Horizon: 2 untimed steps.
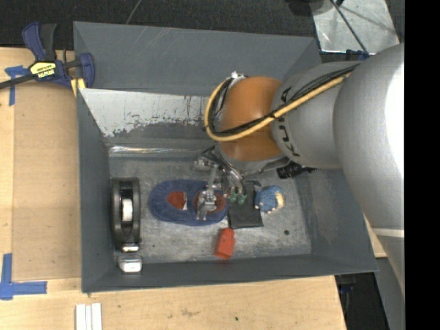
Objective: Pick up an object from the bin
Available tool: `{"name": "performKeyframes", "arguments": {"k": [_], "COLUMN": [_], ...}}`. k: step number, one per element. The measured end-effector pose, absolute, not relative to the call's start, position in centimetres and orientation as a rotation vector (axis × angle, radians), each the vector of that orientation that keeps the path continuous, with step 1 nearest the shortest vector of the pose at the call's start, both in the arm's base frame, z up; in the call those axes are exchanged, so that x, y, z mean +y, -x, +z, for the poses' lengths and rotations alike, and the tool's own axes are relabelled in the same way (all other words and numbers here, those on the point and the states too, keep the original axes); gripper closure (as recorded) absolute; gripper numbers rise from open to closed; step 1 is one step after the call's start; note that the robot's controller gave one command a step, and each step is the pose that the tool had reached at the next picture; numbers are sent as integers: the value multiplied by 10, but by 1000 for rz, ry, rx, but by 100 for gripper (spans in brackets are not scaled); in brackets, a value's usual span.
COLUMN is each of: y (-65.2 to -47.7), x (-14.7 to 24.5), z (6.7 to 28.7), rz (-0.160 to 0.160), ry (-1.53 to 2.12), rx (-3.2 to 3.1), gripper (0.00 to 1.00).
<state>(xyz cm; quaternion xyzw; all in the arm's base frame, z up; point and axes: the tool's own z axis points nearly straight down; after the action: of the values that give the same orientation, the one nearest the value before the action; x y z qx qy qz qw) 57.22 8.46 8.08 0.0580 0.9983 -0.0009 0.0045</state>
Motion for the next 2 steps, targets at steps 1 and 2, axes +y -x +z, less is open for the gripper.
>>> {"name": "performKeyframes", "arguments": {"k": [1,2], "y": [-571,-554], "x": [85,93], "z": [84,191], "rz": [-1,1], "ry": [-183,230], "rx": [3138,3124], "gripper": [100,100]}}
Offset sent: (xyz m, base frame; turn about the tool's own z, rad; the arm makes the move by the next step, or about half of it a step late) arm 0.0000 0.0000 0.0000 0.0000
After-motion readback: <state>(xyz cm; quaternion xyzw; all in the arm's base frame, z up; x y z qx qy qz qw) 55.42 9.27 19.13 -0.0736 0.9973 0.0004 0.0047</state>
